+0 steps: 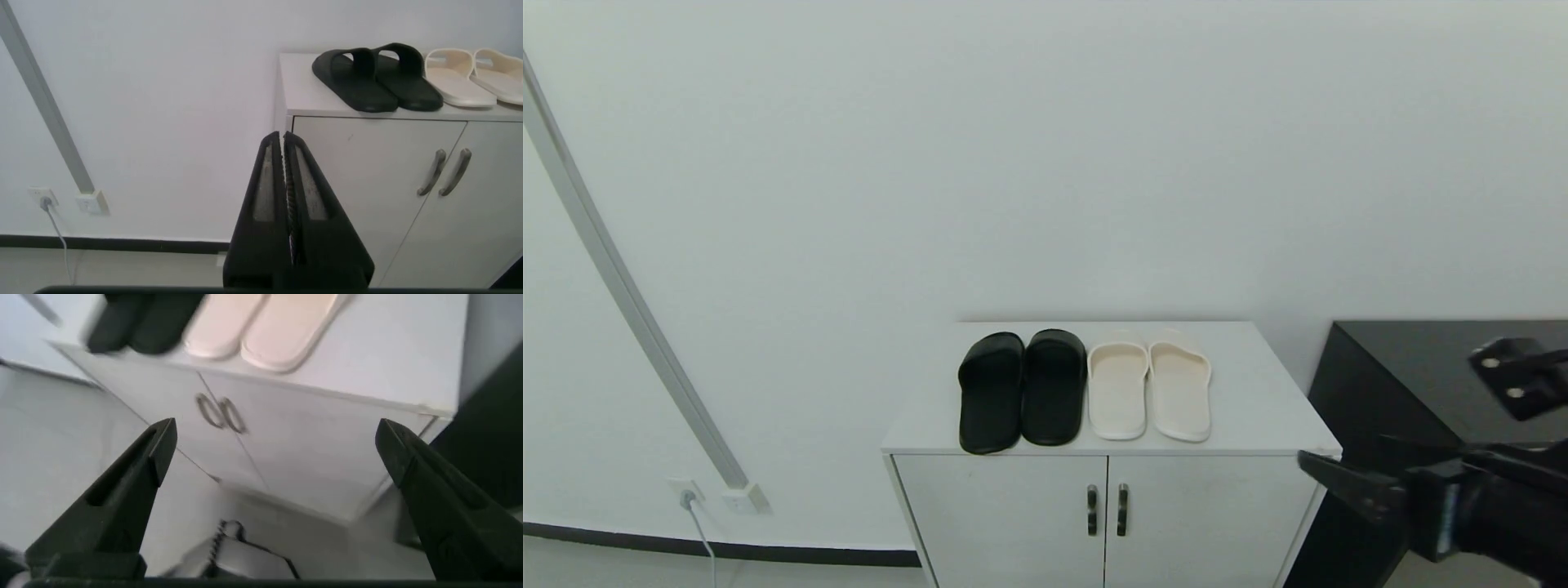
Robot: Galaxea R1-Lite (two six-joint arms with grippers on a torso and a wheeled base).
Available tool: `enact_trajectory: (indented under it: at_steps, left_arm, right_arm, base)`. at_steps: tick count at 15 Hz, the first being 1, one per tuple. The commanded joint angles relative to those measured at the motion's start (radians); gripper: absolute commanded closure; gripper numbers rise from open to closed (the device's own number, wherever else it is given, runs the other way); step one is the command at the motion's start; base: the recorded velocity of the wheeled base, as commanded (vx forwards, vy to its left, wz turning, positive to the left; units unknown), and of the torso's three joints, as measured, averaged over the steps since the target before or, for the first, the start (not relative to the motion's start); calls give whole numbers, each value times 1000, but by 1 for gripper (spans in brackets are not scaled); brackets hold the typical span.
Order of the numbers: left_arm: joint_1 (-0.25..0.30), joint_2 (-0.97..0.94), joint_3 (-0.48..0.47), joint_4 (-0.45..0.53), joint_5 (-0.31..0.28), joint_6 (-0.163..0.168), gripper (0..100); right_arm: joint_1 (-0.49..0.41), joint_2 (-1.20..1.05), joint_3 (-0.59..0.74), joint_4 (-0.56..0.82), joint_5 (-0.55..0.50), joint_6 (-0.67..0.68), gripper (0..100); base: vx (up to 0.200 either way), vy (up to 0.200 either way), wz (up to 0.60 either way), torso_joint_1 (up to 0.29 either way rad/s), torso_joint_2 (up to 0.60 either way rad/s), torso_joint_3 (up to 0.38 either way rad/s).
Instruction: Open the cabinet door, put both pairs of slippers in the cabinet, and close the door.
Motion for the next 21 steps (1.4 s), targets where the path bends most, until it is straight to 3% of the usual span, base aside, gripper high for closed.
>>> enact_trajectory:
  at_steps: [1,5,10,13,21]
  left_arm:
    - [0,1,0,0,1,-1,100]
    - [0,1,0,0,-1,-1,100]
    - [0,1,0,0,-2,1,100]
    - [0,1,0,0,-2,1,100]
    - [0,1,0,1,-2,1,100]
  right_arm:
    - [57,260,-118,-31,-63,62,0]
    - [97,490,-238,-172,-195,73,0]
    - [117,662,-410,-173,-362,72,0]
    - [115,778,-514,-176,-391,72,0]
    - [-15,1105,-896,-181,-414,-17,0]
  base:
    - [0,0,0,0,0,0]
    - [0,0,0,0,0,0]
    - [0,0,0,0,0,0]
    - [0,0,0,0,0,0]
    - [0,0,0,0,0,0]
